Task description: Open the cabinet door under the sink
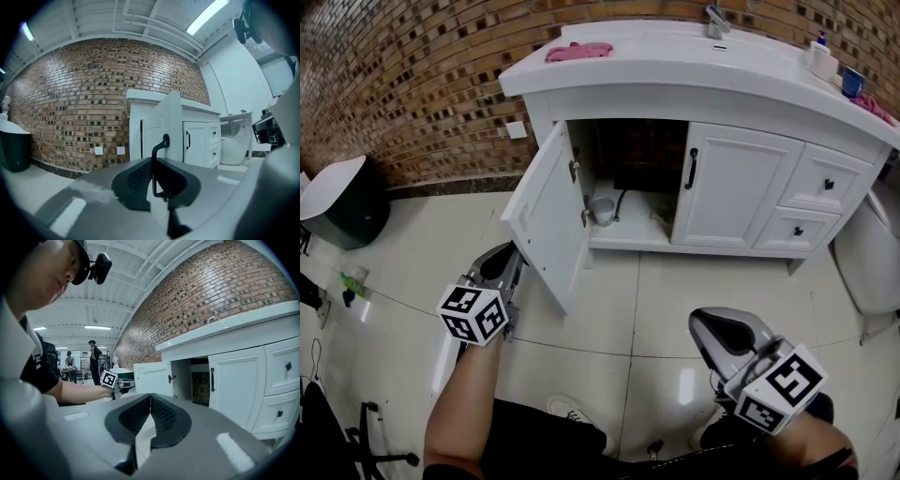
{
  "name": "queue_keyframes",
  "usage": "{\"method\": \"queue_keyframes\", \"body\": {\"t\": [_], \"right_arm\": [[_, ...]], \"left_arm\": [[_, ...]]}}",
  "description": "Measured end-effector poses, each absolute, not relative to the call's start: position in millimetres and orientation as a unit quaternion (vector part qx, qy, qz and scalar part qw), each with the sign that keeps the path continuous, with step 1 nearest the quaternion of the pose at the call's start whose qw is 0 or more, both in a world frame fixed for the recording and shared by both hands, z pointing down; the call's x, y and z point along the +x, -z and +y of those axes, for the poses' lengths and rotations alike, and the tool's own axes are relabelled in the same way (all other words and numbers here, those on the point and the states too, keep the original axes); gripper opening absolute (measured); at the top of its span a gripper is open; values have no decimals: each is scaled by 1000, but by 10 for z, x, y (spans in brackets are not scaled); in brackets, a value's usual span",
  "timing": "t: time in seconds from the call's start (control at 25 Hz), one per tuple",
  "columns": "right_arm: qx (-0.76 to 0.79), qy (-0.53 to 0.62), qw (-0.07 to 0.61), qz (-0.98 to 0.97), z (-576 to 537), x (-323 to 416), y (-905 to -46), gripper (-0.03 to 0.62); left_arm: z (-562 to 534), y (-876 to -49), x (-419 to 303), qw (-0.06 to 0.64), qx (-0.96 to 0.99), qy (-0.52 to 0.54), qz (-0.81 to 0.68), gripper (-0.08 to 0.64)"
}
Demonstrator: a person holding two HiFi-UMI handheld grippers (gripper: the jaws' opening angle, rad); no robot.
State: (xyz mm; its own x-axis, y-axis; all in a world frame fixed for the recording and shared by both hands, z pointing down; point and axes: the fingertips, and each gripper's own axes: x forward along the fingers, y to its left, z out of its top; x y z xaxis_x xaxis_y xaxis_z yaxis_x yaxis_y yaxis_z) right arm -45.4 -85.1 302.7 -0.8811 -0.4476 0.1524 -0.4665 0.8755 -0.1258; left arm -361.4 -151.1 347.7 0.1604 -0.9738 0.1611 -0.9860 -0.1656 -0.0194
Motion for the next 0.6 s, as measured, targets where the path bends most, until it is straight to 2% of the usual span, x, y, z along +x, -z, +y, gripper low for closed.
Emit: {"method": "queue_keyframes", "body": {"t": [0.36, 0.44, 0.6], "right_arm": [[250, -74, 56, -964, -820, -377, -2975, 9], [257, -69, 51, -962, -822, -338, -2950, 9], [281, -69, 35, -957, -874, -210, -2883, 9]], "left_arm": [[-1372, -3419, -3664, 66, 770, -36, -634, 34], [-1286, -3226, -3629, 58, 769, -12, -636, 5], [-1052, -2682, -3166, 48, 806, 48, -588, 3]]}}
